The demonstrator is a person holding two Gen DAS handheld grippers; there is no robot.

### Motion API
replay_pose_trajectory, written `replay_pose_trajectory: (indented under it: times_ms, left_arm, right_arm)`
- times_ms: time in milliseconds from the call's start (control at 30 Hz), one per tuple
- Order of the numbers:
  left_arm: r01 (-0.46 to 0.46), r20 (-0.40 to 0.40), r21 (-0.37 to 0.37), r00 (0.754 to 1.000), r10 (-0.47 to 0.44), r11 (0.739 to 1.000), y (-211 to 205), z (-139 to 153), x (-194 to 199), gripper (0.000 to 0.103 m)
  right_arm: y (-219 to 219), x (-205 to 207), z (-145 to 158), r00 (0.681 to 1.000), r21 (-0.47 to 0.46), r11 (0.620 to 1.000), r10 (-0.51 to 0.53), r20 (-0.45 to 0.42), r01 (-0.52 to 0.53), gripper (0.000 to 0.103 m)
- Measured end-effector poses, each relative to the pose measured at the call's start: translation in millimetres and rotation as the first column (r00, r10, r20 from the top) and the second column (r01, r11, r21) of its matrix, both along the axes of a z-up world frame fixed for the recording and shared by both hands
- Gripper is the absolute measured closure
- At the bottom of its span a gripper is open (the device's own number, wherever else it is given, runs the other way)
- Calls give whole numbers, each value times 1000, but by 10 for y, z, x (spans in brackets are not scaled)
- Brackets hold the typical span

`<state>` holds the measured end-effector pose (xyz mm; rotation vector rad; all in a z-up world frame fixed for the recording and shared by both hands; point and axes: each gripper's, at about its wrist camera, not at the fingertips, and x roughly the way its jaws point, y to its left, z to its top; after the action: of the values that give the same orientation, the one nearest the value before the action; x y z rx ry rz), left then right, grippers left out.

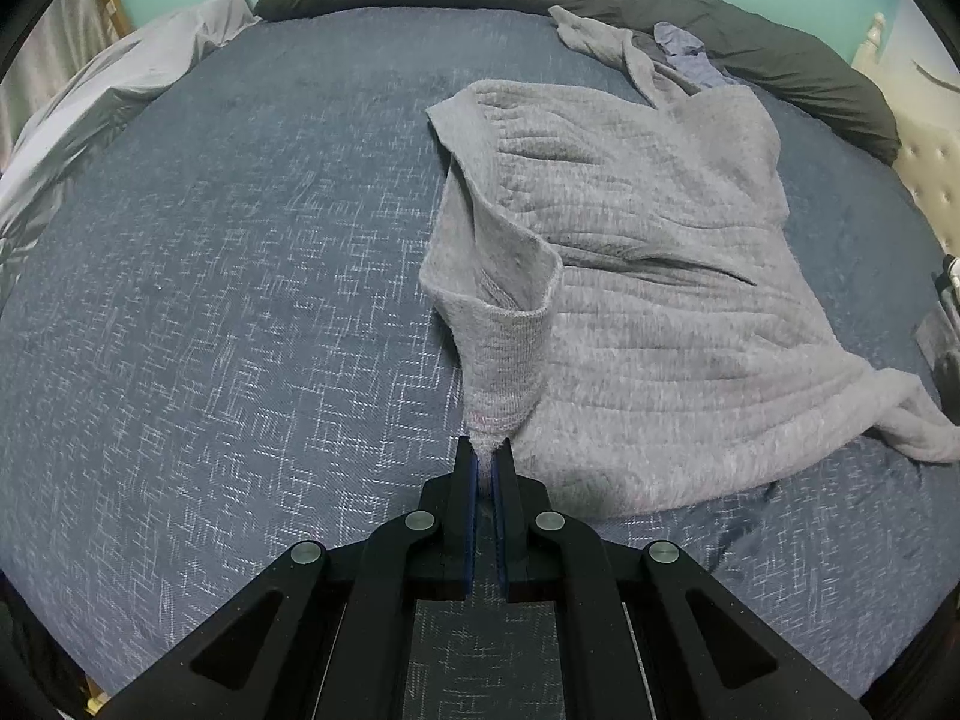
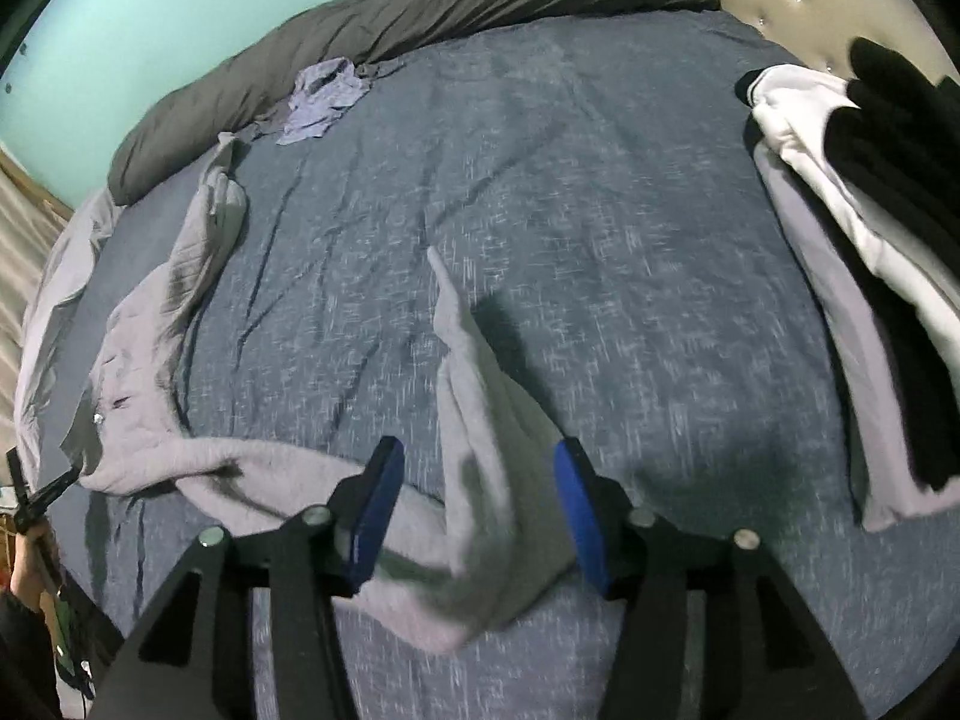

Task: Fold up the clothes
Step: 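Hold the hem with the left tool while the right tool pulls the sleeve outward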

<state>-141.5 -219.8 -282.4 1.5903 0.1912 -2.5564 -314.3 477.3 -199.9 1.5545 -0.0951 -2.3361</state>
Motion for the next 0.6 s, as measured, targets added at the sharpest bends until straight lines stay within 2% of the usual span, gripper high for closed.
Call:
replay_pose_trajectory:
  times_ms: [167,333,400,433,467,600]
  left_arm:
    - [1,5,1,1000,-1,1000,-15,-21,0,99]
    - [1,14,1,1000,-1,1000,-31,-69,4,99]
    - [0,17,2,1000,0,1000,-35,-84,4,99]
    - [1,18,1,1000,-1,1000,-34,-89,4,99]
    - [1,20,-1,1000,-1,1000,-31,-93,3,99]
    - [3,25,-7,1000,-3,1000,-21,-99,7,99]
  right_arm:
    - [-128,-169,-140,999,25,1000,-9,36,8,48]
    - [-237,-212,-307,999,122,992,7,39,-12,48]
    - [-240,-217,-364,999,137,990,10,46,-16,62]
    - [-242,-219,-392,999,145,989,12,49,-19,75]
    - [-238,-218,-410,999,148,989,13,51,-21,81]
    - [-160,-168,-312,999,123,992,21,30,-24,89]
